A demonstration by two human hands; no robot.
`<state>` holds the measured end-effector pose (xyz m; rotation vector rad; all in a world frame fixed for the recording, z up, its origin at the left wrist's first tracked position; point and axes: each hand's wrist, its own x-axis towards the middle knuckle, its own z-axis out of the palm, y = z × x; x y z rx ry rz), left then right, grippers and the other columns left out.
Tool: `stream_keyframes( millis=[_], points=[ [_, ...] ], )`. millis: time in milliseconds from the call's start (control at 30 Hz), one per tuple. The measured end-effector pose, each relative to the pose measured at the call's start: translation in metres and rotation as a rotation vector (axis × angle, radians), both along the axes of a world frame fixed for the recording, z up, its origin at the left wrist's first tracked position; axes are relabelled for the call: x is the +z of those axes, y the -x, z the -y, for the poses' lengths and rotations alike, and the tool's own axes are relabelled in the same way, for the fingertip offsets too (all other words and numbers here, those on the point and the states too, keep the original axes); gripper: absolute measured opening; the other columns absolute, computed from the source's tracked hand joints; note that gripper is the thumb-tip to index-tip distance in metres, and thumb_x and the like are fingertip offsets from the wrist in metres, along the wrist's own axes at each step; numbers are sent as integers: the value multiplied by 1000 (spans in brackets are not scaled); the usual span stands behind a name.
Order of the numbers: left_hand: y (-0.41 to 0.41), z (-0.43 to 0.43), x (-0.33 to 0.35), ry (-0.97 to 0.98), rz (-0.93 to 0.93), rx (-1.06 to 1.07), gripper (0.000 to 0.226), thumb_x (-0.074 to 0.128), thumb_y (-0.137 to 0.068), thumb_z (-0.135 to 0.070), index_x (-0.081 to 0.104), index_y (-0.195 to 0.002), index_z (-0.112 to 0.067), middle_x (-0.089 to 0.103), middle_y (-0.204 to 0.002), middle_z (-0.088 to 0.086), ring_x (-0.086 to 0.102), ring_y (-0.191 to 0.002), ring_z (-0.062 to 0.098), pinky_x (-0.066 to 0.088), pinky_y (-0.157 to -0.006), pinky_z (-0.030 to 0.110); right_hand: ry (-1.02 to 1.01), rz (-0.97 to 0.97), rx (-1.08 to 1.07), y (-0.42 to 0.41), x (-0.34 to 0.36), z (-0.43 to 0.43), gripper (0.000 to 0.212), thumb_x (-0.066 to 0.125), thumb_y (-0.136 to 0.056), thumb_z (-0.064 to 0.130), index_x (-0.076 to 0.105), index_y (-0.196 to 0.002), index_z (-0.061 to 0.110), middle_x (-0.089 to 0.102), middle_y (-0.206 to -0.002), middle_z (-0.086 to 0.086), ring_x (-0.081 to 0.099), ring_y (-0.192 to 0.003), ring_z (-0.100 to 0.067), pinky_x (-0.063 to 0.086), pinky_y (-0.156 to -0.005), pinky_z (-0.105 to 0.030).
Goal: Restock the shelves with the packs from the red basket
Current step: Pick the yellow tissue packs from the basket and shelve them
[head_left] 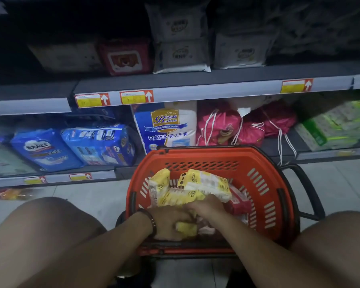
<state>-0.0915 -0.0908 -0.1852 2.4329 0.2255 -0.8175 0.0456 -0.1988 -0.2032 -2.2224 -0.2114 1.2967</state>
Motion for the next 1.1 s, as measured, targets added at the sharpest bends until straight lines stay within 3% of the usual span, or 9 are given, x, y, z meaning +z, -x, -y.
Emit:
stream_keyframes(
  millis=[200,333,500,567,633,733,833,900,1100],
  points=[
    [-6,-8,12,65,160,2,52,52,-89,3,75,-125,-26,57,-146,-2,54,-130,17,40,-113,26,-124,253,9,-7,13,3,31,86,-66,40,70,-82,19,72,-77,3,70,-72,-18,58,-58,-35],
    [-3,-27,16,-22,215,44,50,83,-82,-23,71,-129,-30,68,-132,-5,58,-120,11,38,-102,15,-263,137,-203,-23,23,10,29,83,-70,22,66,-93,18,71,-93,-5,72,-86,-24,68,-66,-48],
    [-1,-37,14,-124,263,192,74,79,-83,-21,50,-150,-34,63,-142,-3,58,-129,18,43,-101,21,-404,168,-416,-46,39,24,35,80,-72,29,61,-98,17,74,-97,-12,76,-85,-31,67,-69,-56],
    [-3,-47,17,-183,296,345,60,78,-84,-31,58,-140,-33,69,-130,-2,63,-122,21,45,-92,24,-461,188,-504,-57,51,31,35,80,-71,36,62,-96,19,76,-92,-10,76,-81,-30,66,-72,-53],
    [-4,-58,23,-168,359,527,46,80,-83,-37,66,-126,-30,73,-113,-2,69,-110,22,49,-87,27,-545,169,-613,-65,67,41,27,77,-80,30,64,-97,14,76,-86,-11,73,-70,-28,61,-59,-38],
    [-6,-68,38,43,460,862,33,81,-89,-33,64,-117,-29,74,-107,-2,70,-98,18,56,-89,33,-632,99,-765,-76,84,55,20,72,-89,20,69,-100,4,76,-82,-14,73,-63,-29,56,-51,-32],
    [-14,-61,54,473,508,1181,20,72,-97,-24,59,-111,-22,74,-110,11,74,-90,26,64,-82,51,-712,9,-878,-79,96,64,21,72,-89,23,72,-100,5,78,-92,-16,75,-74,-34,60,-68,-43],
    [-19,-56,59,630,525,1283,20,66,-101,-30,60,-113,-16,75,-110,16,76,-94,35,62,-78,64,-752,-68,-924,-80,103,67,20,69,-91,25,71,-100,7,75,-92,-14,72,-80,-35,58,-74,-44],
    [-32,-49,75,868,618,1436,40,59,-102,-45,64,-123,-12,77,-113,17,74,-102,41,56,-84,73,-884,-262,-983,-75,116,68,23,65,-94,23,69,-112,9,75,-110,-15,71,-99,-37,56,-96,-50]
  ],
)
